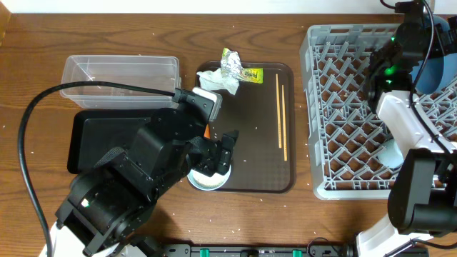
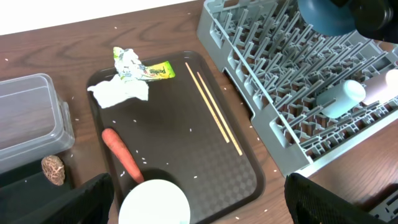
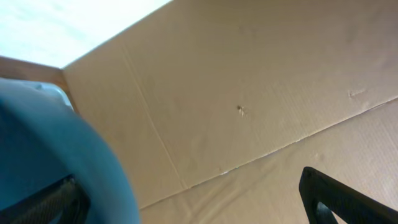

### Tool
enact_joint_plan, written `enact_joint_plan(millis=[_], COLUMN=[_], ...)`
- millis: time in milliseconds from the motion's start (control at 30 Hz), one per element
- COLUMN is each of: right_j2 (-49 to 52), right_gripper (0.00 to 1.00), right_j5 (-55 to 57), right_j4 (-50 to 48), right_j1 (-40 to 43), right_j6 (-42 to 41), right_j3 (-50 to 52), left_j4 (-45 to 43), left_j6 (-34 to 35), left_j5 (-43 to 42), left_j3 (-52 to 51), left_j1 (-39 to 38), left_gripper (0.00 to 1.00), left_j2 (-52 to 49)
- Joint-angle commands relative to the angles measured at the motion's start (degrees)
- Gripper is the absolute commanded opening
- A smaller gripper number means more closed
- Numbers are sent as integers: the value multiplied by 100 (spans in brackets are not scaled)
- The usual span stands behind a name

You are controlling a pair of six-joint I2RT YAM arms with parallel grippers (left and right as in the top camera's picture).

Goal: Sort waste into correct bins and load items into the dishwasher rack
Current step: 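Set the blue plate upright in the dish rack with the right gripper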

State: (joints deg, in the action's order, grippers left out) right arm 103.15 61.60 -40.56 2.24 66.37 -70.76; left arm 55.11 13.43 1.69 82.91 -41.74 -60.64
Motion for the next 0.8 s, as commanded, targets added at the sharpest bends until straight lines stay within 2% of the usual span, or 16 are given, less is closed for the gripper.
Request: enact_joint_plan(millis=[0, 267, 767], right_j2=[-219, -219, -219], right_gripper=[99, 99, 99], right_j5=[118, -190, -540], right_j4=[61, 1576, 1814], right_j1=[-195, -232, -431], right_j6=[-162, -905, -1558], right_j3=[-81, -81, -81], left_j4=[11, 96, 98], left_j6=[-55, -55, -55], left_j5=[44, 42, 44], left_j3=[31, 31, 31], left_j1=[17, 17, 17], left_gripper=[88, 88, 88], left_j2=[48, 48, 48])
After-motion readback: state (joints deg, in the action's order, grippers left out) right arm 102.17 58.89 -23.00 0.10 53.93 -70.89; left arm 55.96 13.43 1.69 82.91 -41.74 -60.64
